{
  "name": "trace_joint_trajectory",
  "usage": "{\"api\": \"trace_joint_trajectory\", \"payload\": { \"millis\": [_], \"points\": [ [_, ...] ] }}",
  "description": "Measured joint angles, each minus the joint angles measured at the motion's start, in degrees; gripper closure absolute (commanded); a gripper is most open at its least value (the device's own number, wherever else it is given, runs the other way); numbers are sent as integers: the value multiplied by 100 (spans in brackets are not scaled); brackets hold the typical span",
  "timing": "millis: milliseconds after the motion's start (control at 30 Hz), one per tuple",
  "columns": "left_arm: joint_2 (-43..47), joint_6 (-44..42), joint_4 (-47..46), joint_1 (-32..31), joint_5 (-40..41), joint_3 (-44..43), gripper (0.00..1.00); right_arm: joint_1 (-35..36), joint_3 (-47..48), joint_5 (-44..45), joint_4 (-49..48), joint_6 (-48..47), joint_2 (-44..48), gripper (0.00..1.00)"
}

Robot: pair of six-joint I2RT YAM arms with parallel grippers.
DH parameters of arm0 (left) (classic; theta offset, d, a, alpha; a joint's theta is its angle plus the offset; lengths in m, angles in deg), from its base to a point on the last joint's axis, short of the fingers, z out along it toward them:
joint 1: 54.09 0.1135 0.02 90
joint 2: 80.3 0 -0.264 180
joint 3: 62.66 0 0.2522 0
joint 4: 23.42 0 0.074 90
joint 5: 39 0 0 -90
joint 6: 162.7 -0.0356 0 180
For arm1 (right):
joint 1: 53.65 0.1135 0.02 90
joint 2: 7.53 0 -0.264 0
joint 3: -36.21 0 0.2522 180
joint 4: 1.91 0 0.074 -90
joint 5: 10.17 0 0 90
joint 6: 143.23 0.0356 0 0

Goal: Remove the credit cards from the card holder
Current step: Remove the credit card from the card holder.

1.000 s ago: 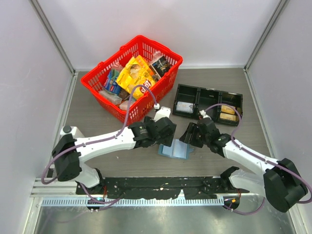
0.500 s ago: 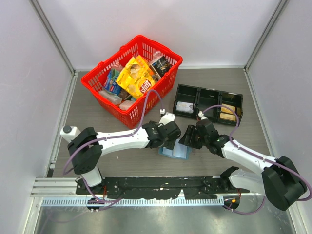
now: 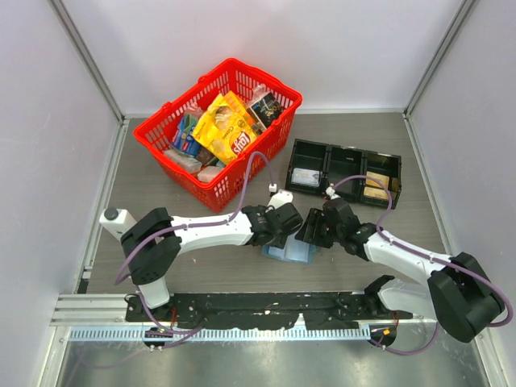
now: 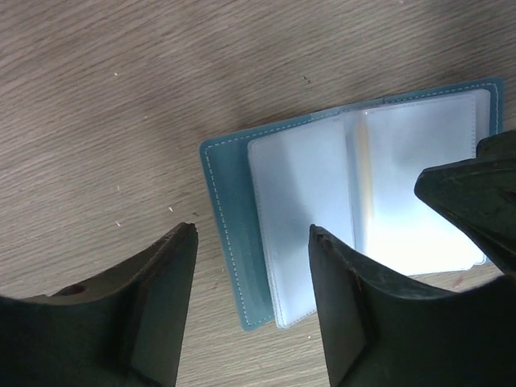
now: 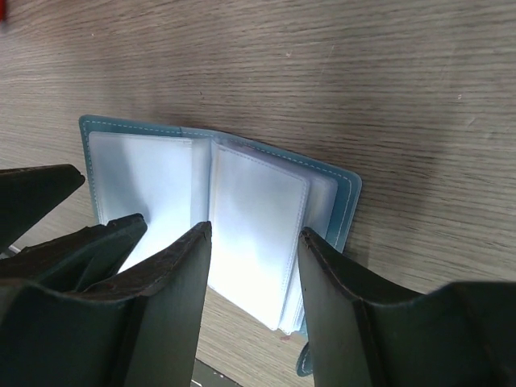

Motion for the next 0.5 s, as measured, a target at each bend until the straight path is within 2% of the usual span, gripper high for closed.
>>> {"api": "trace_joint_trajectory", "payload": {
  "millis": [200,367,500],
  "points": [
    [-31,2,-61,9,-157,2,63,4,-35,-15,-52,0,-13,49],
    [-31,-13,-50,33,-177,24,83,4,-37,-74,-149,0,-74,49],
    [-31,-28,-48,59,-179,57,90,4,-44,-125,-166,2,-68,50]
  ]
}}
